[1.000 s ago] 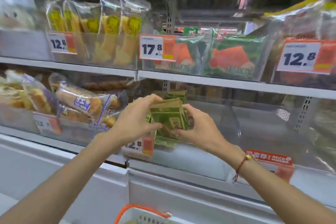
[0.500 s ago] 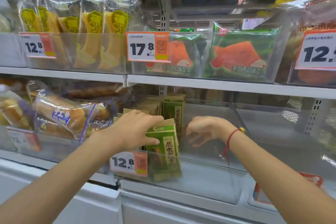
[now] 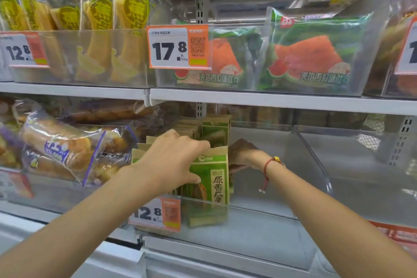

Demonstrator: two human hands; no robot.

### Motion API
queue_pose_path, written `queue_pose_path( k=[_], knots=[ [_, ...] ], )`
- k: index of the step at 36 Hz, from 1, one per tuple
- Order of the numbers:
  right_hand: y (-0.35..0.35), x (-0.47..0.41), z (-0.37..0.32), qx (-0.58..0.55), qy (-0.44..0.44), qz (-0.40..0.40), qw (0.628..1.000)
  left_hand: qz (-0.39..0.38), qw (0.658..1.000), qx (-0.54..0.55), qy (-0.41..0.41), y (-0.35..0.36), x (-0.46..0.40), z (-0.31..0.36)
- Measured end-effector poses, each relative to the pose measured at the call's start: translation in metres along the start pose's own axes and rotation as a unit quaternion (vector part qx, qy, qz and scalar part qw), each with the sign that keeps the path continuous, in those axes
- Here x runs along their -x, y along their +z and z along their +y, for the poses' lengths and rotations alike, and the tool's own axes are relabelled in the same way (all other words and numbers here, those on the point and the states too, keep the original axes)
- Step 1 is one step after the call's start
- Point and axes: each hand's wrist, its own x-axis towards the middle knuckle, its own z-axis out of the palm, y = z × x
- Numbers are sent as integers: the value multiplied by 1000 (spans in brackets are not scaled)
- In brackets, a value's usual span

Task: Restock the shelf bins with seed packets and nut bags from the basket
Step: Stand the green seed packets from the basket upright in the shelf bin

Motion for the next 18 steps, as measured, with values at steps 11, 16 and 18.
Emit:
queue_pose_path(
  k=[11, 16, 18],
  knots=[
    [0, -4, 26, 15, -75, 31, 997, -51, 993, -2, -104, 22, -78, -5],
    [1, -3, 26, -60, -38, -114, 991, -62, 989, 39, -130, 37, -99, -3],
    [0, -3, 25, -65, -41, -90, 993, -59, 988, 66, -124, 41, -102, -6]
  ],
)
